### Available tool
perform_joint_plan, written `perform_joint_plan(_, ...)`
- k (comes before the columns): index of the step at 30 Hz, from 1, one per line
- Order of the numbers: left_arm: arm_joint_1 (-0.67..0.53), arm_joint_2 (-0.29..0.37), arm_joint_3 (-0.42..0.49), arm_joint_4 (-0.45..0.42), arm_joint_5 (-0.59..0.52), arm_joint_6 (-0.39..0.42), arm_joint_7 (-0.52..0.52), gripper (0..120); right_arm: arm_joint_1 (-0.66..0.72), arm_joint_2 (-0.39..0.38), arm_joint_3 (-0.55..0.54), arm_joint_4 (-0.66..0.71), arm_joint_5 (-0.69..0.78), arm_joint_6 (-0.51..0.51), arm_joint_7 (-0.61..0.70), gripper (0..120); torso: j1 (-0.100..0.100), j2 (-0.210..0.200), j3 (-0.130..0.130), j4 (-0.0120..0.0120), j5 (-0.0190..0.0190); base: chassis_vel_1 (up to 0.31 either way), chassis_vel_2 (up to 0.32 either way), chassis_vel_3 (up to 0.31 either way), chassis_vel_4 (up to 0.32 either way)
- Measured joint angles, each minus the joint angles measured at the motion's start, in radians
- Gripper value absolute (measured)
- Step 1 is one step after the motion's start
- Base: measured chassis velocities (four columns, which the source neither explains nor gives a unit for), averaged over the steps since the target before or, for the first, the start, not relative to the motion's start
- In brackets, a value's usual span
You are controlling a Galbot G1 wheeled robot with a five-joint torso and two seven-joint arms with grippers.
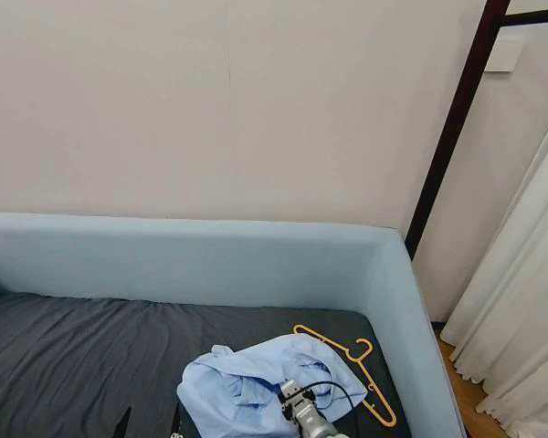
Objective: Pick up the clothes from the sofa and hang them on the clothes hanger.
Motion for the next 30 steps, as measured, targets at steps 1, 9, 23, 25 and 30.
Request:
perform_joint_plan(1,-0.009,0.059,-0.002,-0.020,-0.060,0.032,0.005,100,-0.013,-0.015,0.008,0.012,-0.015,0.013,-0.012,0,0.000,0.000,0.000,-0.0001,0.0002,0.000,0.000,0.000,0.000)
perform_joint_plan(9,-0.162,0.343,0.022,-0.076,-0.376,0.214,0.016,100,-0.102,-0.098,0.072,0.060,-0.132,0.104,-0.099,0,0.000,0.000,0.000,-0.0003,0.0001,0.000,0.000,0.000,0.000)
perform_joint_plan(23,-0.650,0.739,0.390,0.237,-0.627,0.136,0.411,100,-0.041,-0.108,0.012,0.037,-0.164,0.177,-0.147,0,0.000,0.000,0.000,0.0007,0.0000,0.000,0.000,0.000,0.000)
perform_joint_plan(25,-0.825,0.737,0.546,0.328,-0.651,0.121,0.498,100,-0.055,-0.112,0.027,0.048,-0.170,0.180,-0.149,0,0.000,0.000,0.000,0.0000,-0.0006,0.000,0.000,0.000,0.000)
perform_joint_plan(30,-1.195,0.633,0.904,0.508,-0.673,0.099,0.639,99,-0.095,-0.136,0.070,0.074,-0.188,0.199,-0.157,0,0.000,0.000,0.000,-0.0003,-0.0013,0.000,0.000,0.000,0.000)
